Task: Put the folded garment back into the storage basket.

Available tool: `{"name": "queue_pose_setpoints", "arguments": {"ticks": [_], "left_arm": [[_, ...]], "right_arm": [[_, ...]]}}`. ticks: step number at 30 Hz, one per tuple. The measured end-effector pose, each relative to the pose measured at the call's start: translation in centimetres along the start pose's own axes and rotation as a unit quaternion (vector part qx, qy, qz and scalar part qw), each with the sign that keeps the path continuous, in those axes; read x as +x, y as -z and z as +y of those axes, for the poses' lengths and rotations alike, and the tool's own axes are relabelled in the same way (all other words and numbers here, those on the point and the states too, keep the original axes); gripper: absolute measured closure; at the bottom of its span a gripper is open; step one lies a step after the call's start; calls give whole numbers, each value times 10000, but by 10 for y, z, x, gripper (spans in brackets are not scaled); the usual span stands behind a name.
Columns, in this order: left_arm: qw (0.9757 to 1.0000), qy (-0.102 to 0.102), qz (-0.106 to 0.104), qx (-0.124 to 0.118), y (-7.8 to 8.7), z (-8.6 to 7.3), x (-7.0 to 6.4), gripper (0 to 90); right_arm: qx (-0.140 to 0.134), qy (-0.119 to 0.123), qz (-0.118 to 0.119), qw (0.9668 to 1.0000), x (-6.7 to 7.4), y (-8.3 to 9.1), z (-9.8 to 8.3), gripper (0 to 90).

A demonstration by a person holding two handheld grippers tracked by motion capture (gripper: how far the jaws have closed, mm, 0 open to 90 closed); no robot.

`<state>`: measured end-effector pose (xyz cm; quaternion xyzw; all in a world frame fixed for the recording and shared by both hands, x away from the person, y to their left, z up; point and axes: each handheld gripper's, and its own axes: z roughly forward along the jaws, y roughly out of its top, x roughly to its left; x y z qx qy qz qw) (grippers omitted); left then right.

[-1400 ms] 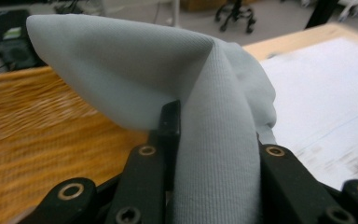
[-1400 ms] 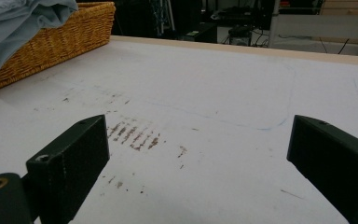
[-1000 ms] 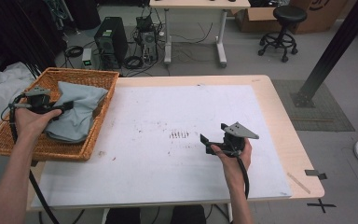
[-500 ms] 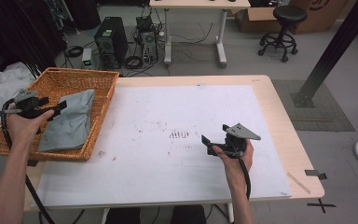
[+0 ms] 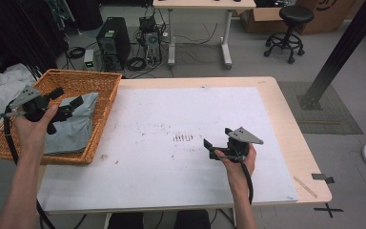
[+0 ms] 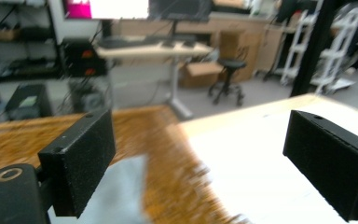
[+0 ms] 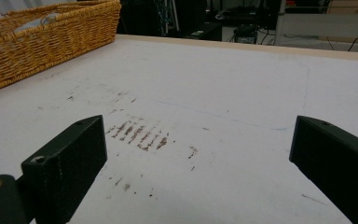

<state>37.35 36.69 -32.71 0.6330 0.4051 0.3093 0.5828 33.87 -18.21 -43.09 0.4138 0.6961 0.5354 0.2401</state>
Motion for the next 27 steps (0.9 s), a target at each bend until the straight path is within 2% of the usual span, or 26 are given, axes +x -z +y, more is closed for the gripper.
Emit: {"name": "queue_pose_setpoints", "arguments": {"ticks": [1,2,3,4,5,6,7,8,9,10,11,12,13,15,16,17,18,19,20,21,22,23,24,25,27], "left_arm": [[9995,98,-243,-199,-2,-1,-16,73],[9987,143,-375,-313,-3,-2,-24,70],[9987,143,-375,-313,-3,-2,-24,54],[9977,136,-533,-391,-6,-4,-40,47],[9977,136,-533,-391,-6,-4,-40,45],[9968,154,-611,-485,-9,-8,-55,45],[9968,154,-611,-485,-9,-8,-55,44],[9960,184,-729,-493,-13,-13,-70,34],[9960,184,-729,-493,-13,-13,-70,28],[9953,155,-831,-469,-17,-20,-85,19],[9953,155,-831,-469,-17,-20,-85,9],[9945,94,-932,-466,-22,-26,-100,6],[9945,94,-932,-466,-22,-26,-100,5],[9941,-6,-986,-456,-27,-31,-114,3],[9925,26,-1124,-472,-32,-36,-125,3],[9925,26,-1124,-472,-32,-36,-125,3],[9915,27,-1213,-469,-36,-43,-136,3],[9915,27,-1213,-469,-36,-43,-136,5],[9911,10,-1270,-392,-41,-51,-146,5],[9911,10,-1270,-392,-41,-51,-146,5],[9908,-37,-1299,-367,-47,-62,-153,6],[9908,-37,-1299,-367,-47,-62,-153,9],[9912,-119,-1286,-292,-56,-75,-158,10],[9912,-119,-1286,-292,-56,-75,-158,12],[9922,-225,-1202,-253,-66,-90,-159,22]], "right_arm": [[-11,-36,1,10000,-1,0,-2,31],[-11,-50,-8,10000,-2,0,-3,29],[-11,-50,-8,10000,-2,0,-3,29],[-18,-60,-8,10000,-3,1,-4,28],[-18,-60,-8,10000,-3,1,-4,28],[-18,-68,-17,10000,-5,2,-6,26],[-28,-65,-28,10000,-6,3,-7,24],[-42,-71,-32,10000,-7,4,-7,23],[-49,-82,-40,9999,-8,5,-8,21],[-61,-89,-49,9999,-9,6,-9,20],[-78,-99,-59,9999,-11,6,-9,19],[-88,-102,-64,9999,-12,7,-10,18],[-88,-102,-64,9999,-12,7,-10,18],[-101,-109,-68,9999,-14,8,-11,16],[-111,-94,-68,9999,-16,8,-13,13],[-111,-94,-68,9999,-16,8,-13,13],[-144,-75,-69,9998,-19,7,-16,13],[-144,-75,-69,9998,-19,7,-16,13],[-209,-30,-78,9997,-21,6,-19,12],[-209,-30,-78,9997,-21,6,-19,12],[-310,6,-58,9995,-23,5,-23,11],[-360,26,-51,9993,-24,4,-26,7],[-426,37,-55,9991,-24,4,-28,7],[-511,42,-43,9987,-25,3,-31,7],[-575,33,-35,9983,-26,2,-33,8]]}}
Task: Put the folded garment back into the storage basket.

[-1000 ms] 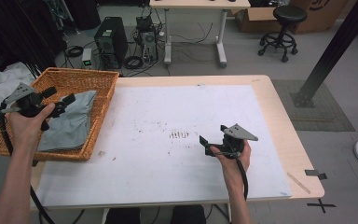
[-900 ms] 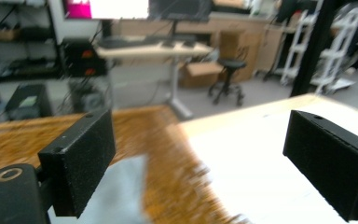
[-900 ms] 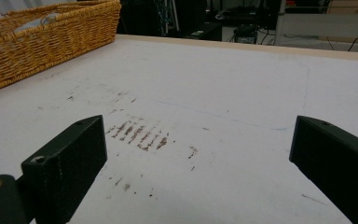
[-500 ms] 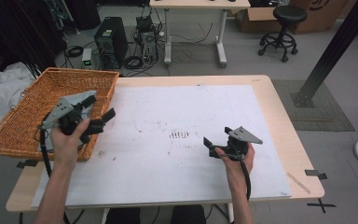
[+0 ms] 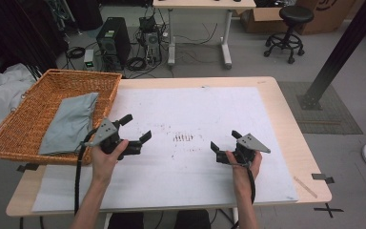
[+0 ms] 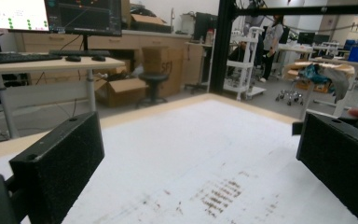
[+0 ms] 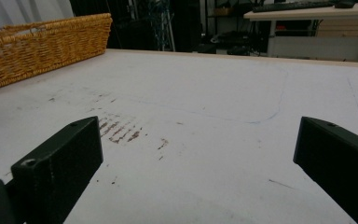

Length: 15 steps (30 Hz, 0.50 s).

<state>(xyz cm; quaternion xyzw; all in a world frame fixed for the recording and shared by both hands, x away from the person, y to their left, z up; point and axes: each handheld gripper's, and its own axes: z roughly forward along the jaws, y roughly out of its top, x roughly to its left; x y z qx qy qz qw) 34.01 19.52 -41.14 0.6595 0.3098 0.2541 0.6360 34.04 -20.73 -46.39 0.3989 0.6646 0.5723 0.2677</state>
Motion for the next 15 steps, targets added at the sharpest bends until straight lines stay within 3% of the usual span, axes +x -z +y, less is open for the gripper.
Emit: {"name": "queue_pose_setpoints", "arguments": {"ticks": [1,5,15], "left_arm": [[9999,-51,102,118,-7,-13,0,35],[9995,-84,154,279,-16,-31,-4,36],[9994,-49,321,130,-22,-51,-9,51]], "right_arm": [[-108,0,-35,9999,0,-1,-3,9],[-219,21,-101,9997,0,0,-7,8],[-420,68,-253,9988,3,0,-11,5]]}}
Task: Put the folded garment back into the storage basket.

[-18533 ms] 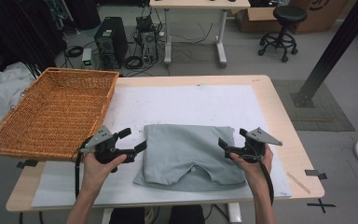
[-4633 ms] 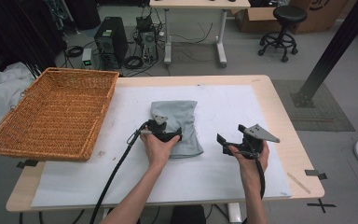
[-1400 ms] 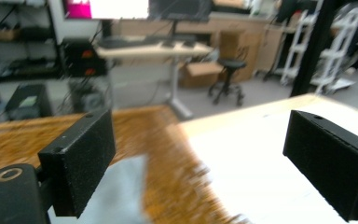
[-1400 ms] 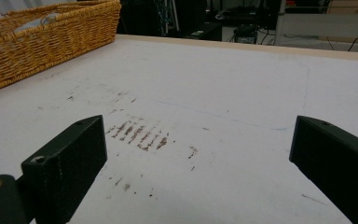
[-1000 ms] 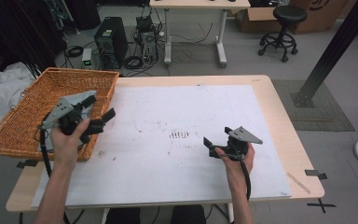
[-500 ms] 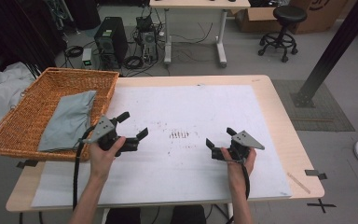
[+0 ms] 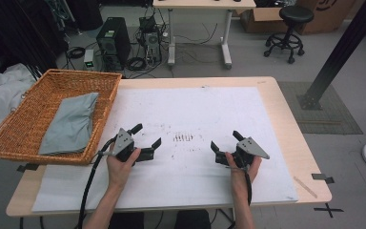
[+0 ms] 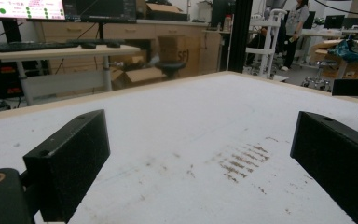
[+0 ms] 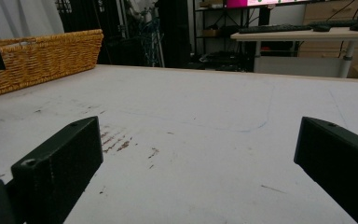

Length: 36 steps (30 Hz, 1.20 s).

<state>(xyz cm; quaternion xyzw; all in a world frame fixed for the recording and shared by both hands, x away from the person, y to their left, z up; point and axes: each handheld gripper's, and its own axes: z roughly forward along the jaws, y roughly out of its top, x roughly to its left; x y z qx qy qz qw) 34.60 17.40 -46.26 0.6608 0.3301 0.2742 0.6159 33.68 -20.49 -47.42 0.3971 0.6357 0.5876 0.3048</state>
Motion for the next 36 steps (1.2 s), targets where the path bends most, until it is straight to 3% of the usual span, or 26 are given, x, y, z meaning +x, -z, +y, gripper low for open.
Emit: {"name": "queue_pose_setpoints", "arguments": {"ticks": [6,12,17,22,36], "left_arm": [[9995,27,168,271,1,-11,5,51],[9996,-61,237,166,3,-13,2,59],[9996,-160,225,113,4,-13,1,56],[9996,-2,241,118,4,-13,3,31],[9996,-27,242,116,4,-13,3,31]], "right_arm": [[-39,27,-36,10000,1,0,-1,3],[72,164,-15,9998,2,-1,0,2],[68,140,-4,9999,2,-1,-1,2],[14,67,-23,10000,1,0,-1,2],[-80,25,-15,10000,1,1,-2,2]]}}
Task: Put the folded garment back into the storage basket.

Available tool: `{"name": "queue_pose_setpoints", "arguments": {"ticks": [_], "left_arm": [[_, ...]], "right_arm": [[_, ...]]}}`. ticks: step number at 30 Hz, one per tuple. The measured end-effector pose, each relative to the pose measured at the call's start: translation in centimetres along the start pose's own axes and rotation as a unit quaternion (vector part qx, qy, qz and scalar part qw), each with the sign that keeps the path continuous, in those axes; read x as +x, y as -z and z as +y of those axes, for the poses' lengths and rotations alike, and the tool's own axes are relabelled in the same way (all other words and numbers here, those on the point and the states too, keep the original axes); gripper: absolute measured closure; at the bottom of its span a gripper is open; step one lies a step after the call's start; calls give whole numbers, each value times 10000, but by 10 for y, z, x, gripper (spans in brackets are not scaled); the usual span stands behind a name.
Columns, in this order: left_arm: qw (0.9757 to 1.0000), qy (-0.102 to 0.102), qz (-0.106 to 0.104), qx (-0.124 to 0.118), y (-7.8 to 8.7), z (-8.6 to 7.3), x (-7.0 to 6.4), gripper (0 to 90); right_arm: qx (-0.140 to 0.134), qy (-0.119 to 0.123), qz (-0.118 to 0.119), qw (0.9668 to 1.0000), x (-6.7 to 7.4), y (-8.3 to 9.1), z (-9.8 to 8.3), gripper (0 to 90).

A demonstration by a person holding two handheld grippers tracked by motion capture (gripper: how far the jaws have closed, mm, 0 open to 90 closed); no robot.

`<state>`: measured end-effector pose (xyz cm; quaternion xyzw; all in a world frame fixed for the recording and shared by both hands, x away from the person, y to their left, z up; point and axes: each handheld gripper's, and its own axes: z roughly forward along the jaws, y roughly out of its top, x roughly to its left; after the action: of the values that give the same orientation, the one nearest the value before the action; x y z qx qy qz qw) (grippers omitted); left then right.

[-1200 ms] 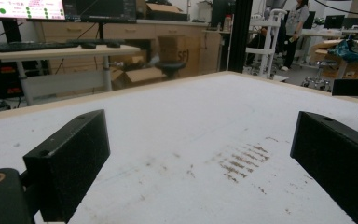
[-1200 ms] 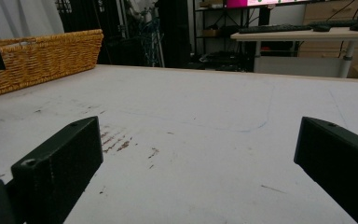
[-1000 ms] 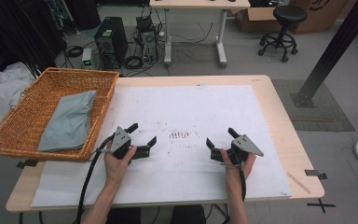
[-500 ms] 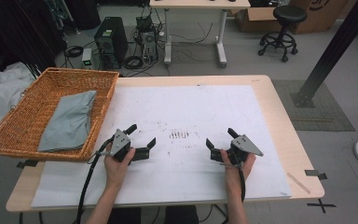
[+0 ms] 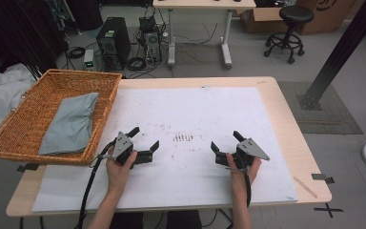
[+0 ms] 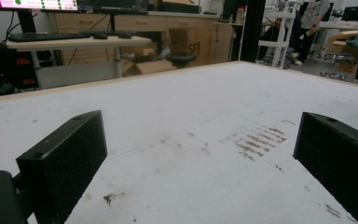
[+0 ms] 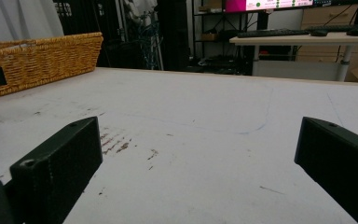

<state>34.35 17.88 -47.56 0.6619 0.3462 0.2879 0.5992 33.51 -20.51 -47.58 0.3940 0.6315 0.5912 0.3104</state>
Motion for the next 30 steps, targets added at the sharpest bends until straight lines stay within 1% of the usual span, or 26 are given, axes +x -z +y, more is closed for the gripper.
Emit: {"name": "queue_pose_setpoints", "arguments": {"ticks": [6,13,15,30], "left_arm": [[10000,-13,-10,-1,0,0,0,31],[10000,-6,-18,1,0,0,0,37],[10000,6,-20,1,0,0,0,38],[10000,-2,-20,3,0,0,0,41]], "right_arm": [[-43,-13,2,10000,0,1,0,2],[-43,1,-5,10000,0,1,0,2],[-34,38,-10,10000,1,0,0,2],[-53,28,-23,10000,1,1,0,4]]}}
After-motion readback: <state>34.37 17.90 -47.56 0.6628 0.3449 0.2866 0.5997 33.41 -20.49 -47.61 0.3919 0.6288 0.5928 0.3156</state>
